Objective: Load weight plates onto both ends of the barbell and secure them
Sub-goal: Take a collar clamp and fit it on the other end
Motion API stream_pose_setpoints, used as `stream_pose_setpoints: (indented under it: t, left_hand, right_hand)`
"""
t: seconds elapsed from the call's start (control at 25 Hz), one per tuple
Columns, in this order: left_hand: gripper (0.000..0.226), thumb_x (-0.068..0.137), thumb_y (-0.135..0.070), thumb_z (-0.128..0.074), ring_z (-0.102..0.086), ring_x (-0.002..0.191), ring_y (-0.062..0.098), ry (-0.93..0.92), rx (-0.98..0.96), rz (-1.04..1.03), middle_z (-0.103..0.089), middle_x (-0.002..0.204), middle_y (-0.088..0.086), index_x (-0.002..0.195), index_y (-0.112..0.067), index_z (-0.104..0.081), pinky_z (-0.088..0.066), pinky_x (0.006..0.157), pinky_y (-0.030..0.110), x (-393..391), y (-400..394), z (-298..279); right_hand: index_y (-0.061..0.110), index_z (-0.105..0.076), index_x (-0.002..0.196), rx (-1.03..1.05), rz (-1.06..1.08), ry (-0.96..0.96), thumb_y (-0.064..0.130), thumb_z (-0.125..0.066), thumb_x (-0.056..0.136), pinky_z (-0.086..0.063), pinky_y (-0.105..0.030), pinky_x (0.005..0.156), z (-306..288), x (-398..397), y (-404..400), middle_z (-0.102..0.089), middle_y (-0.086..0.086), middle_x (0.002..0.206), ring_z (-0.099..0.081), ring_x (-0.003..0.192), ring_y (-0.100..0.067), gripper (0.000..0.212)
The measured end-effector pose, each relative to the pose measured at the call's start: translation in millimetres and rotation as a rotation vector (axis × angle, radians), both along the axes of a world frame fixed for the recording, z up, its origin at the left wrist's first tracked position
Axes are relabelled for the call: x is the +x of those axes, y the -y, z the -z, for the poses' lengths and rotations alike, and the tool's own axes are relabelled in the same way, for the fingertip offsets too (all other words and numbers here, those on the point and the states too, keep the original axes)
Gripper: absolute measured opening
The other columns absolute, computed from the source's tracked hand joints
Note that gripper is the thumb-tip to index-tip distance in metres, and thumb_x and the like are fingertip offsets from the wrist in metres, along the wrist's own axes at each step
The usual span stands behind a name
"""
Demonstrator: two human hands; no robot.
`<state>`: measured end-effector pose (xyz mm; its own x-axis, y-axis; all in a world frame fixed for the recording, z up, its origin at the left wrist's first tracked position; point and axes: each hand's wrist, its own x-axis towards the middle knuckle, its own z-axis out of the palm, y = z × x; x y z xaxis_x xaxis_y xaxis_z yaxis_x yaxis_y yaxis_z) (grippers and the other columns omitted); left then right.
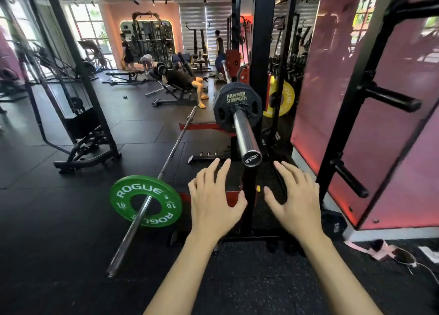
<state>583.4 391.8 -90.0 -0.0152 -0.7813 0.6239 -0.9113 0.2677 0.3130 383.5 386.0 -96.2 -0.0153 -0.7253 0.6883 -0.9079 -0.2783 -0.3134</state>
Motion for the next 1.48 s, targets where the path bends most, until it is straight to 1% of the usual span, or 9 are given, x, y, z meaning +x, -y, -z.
stream_pose_setpoints:
  t: [0.12,0.24,0.44,0.56,0.84,1.0,1.12,1.32,1.48]
  left_hand:
    - [0.072,0.083,-0.057,-0.051,-0.036,0.133,0.02,0.017,-0.009,-0.036,-0.036,0.153,-0.004,0.148,-0.03,-0.037,-0.025,0.107,0.039,14,-43,-4]
    - [0.072,0.085,-0.061,-0.046,-0.034,0.134,0.02,0.015,0.017,-0.125,-0.037,0.152,-0.003,0.15,-0.031,-0.034,-0.023,0.107,0.039,34,-76,-8]
    - [0.07,0.085,-0.063,-0.044,-0.036,0.133,0.02,-0.009,0.052,-0.309,-0.042,0.148,-0.003,0.147,-0.031,-0.036,-0.032,0.107,0.047,74,-140,-9]
    - [0.068,0.086,-0.061,-0.046,-0.038,0.13,0.019,-0.012,0.054,-0.405,-0.043,0.146,-0.004,0.146,-0.031,-0.039,-0.033,0.104,0.044,111,-180,-7]
    - [0.068,0.088,-0.062,-0.046,-0.036,0.131,0.016,-0.072,-0.017,-0.645,-0.043,0.145,-0.007,0.147,-0.029,-0.04,-0.026,0.105,0.038,238,-247,-4]
    - [0.068,0.087,-0.062,-0.045,-0.037,0.129,0.015,-0.087,-0.022,-0.655,-0.043,0.144,-0.007,0.147,-0.029,-0.04,-0.025,0.106,0.037,315,-256,-7]
    - [0.068,0.088,-0.063,-0.045,-0.038,0.128,0.014,-0.074,-0.036,-0.643,-0.044,0.142,-0.008,0.147,-0.03,-0.038,-0.028,0.106,0.038,392,-260,-21]
    - [0.068,0.088,-0.063,-0.044,-0.039,0.125,0.014,-0.081,-0.054,-0.67,-0.047,0.139,-0.01,0.146,-0.03,-0.04,-0.03,0.106,0.039,503,-260,-31]
    - [0.067,0.088,-0.064,-0.043,-0.039,0.125,0.013,-0.116,-0.033,-0.655,-0.047,0.137,-0.01,0.146,-0.03,-0.04,-0.031,0.106,0.039,567,-227,-21]
  right_hand:
    - [0.026,-0.048,0.141,0.023,-0.017,-0.02,0.046,-0.065,0.086,-0.03,-0.032,0.09,-6,13,-39,-0.048,0.004,0.141,-0.044,0.123,-0.02,0.061]
    - [0.027,-0.049,0.14,0.033,-0.086,-0.03,0.049,-0.062,0.087,-0.033,-0.036,0.091,-14,35,-61,-0.049,0.005,0.141,-0.044,0.123,-0.019,0.059]
    - [0.027,-0.049,0.139,0.041,-0.275,-0.003,0.052,-0.06,0.087,-0.038,-0.04,0.091,-17,84,-85,-0.051,0.006,0.138,-0.047,0.119,-0.019,0.058]
    - [0.027,-0.05,0.138,0.057,-0.384,0.03,0.056,-0.054,0.086,-0.037,-0.04,0.091,-13,129,-102,-0.051,0.007,0.137,-0.046,0.118,-0.019,0.06]
    - [0.03,-0.051,0.136,0.08,-0.638,0.04,0.057,-0.053,0.086,-0.039,-0.037,0.091,-11,277,-134,-0.051,0.011,0.135,-0.046,0.119,-0.017,0.057]
    - [0.029,-0.05,0.137,0.065,-0.701,0.036,0.055,-0.054,0.087,-0.04,-0.043,0.097,-17,364,-143,-0.051,0.011,0.135,-0.046,0.121,-0.017,0.057]
    - [0.028,-0.05,0.138,0.051,-0.727,0.062,0.057,-0.051,0.087,-0.038,-0.041,0.1,-30,445,-151,-0.052,0.01,0.135,-0.045,0.122,-0.016,0.058]
    - [0.028,-0.049,0.138,0.05,-0.754,0.075,0.053,-0.055,0.089,-0.037,-0.036,0.097,-35,558,-150,-0.052,0.01,0.134,-0.048,0.118,-0.016,0.056]
    - [0.028,-0.05,0.137,0.059,-0.748,0.08,0.048,-0.061,0.089,-0.04,-0.038,0.095,-29,620,-116,-0.053,0.01,0.132,-0.049,0.115,-0.016,0.053]
